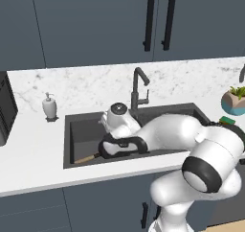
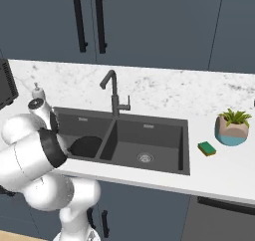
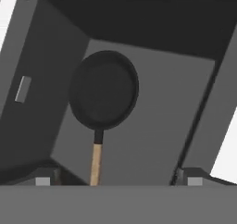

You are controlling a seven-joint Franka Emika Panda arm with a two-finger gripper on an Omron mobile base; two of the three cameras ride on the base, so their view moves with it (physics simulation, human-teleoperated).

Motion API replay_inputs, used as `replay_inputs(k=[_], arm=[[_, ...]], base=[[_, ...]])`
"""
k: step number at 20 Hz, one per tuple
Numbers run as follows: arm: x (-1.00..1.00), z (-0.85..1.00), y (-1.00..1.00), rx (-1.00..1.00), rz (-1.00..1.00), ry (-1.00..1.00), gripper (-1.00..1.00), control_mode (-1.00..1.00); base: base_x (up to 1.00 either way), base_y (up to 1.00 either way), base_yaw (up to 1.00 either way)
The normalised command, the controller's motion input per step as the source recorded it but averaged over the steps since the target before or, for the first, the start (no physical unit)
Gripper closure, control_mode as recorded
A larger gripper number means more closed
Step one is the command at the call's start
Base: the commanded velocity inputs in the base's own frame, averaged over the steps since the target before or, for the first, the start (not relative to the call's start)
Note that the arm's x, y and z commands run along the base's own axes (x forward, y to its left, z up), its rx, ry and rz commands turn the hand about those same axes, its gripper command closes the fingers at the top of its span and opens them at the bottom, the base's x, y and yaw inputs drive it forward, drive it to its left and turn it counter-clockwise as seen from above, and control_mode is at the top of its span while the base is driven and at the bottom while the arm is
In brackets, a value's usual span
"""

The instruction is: Pick the pan and sponge and place them into the sink. Then turn on the water.

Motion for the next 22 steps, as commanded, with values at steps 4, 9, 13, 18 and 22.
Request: replay_inputs(k=[4, 9, 13, 18, 22], arm=[[-0.72, 1.0, -0.26, 0.0, -0.16, -0.05, -1.0, -1.0], [-0.67, 0.96, -0.48, 0.0, -0.34, -0.17, -1.0, -1.0], [-0.54, 0.64, -0.62, 0.02, -0.44, -0.13, -1.0, -1.0], [-0.36, 0.4, -0.75, 0.07, -0.46, -0.09, -1.0, -1.0], [-0.29, 0.34, -0.91, 0.12, -0.44, -0.06, -1.0, -1.0]], base=[[0.0, 0.0, 0.0], [0.0, 0.0, 0.0], [0.0, 0.0, 0.0], [0.0, 0.0, 0.0], [0.0, 0.0, 0.0]])
